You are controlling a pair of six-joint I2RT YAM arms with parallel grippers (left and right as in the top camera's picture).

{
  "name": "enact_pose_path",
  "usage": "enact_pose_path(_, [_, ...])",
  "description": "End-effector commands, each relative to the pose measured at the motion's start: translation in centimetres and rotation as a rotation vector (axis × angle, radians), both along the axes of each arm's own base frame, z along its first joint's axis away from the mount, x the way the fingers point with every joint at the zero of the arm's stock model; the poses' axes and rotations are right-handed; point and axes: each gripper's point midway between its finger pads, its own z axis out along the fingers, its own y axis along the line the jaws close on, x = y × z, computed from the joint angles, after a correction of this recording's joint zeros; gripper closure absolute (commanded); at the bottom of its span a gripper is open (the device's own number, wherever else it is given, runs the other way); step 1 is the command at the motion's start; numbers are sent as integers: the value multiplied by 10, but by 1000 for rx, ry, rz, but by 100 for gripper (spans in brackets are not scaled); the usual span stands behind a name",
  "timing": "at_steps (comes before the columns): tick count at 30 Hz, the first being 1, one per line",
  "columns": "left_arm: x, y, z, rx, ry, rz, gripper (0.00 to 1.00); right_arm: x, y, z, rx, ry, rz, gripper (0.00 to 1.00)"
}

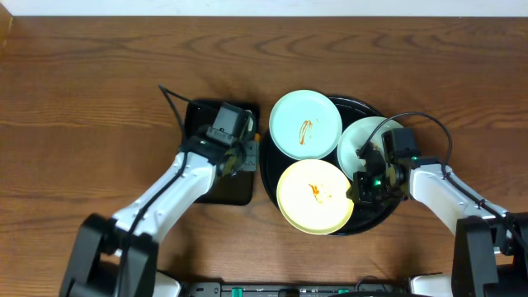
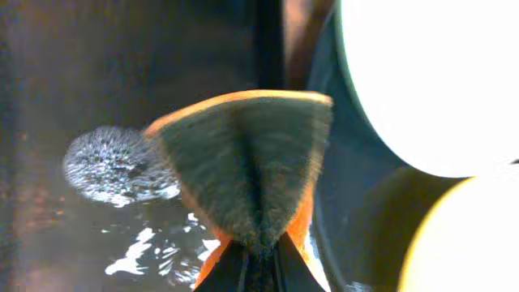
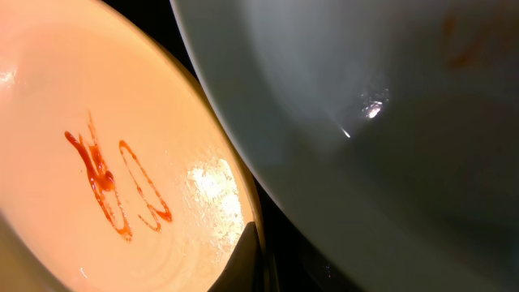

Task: Clean dirty plates on tray and stack at the side
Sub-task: 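Scrub the yellow plate with the sponge in the left gripper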

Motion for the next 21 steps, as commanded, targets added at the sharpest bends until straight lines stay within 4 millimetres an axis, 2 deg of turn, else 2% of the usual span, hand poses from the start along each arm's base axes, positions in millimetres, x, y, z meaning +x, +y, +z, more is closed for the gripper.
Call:
enact_pose_path(1, [5, -4, 31, -34, -87, -22, 93, -5, 0, -4, 5, 23, 1, 99])
enact_pose_path(4, [5, -5, 41, -48, -113, -23, 93, -6, 0, -4, 5, 24, 1, 99])
enact_pose_path(8, [3, -7, 41, -59, -108, -31, 93, -6, 0, -4, 5, 23, 1, 99])
enact_pose_path(10, [0, -15, 43, -90, -102, -58, 93, -6, 0, -4, 5, 24, 1, 99])
enact_pose_path(17, [-22, -70, 53, -192, -113, -220, 93, -5, 0, -4, 5, 22, 1, 99])
enact_pose_path(21, [-40, -107, 50, -243, -85, -245, 92, -6, 0, -4, 5, 23, 1, 99])
